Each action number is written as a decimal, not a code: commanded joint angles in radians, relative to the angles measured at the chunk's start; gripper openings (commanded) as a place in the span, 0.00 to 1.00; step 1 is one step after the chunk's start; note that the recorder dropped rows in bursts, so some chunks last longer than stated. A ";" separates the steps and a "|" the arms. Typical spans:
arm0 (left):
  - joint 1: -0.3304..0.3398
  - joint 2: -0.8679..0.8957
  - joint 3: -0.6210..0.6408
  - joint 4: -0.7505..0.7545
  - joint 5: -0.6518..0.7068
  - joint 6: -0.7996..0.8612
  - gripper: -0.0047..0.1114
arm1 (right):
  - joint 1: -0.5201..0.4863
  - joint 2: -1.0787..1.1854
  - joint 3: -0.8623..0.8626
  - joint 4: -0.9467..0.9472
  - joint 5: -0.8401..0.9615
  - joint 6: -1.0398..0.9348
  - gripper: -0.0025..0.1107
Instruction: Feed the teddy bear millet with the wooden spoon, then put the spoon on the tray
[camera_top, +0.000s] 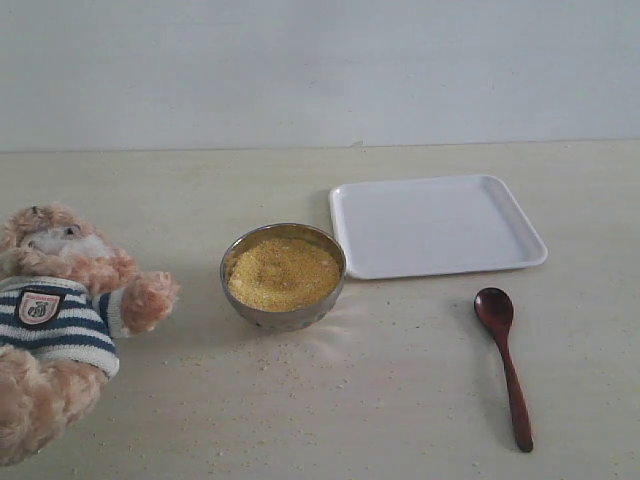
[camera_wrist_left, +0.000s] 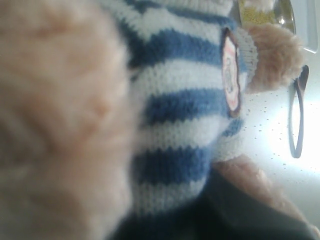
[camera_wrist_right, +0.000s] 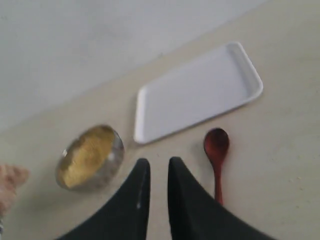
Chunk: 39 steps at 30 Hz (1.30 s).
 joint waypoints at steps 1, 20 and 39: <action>0.001 -0.010 0.003 -0.021 0.007 0.000 0.11 | -0.003 0.296 -0.175 -0.019 0.184 -0.188 0.15; 0.001 -0.010 0.003 -0.021 0.007 0.000 0.11 | -0.003 0.932 -0.378 -0.015 0.270 -0.436 0.56; 0.001 -0.010 0.003 -0.021 0.007 0.000 0.11 | 0.072 0.979 -0.372 0.007 0.194 -0.388 0.55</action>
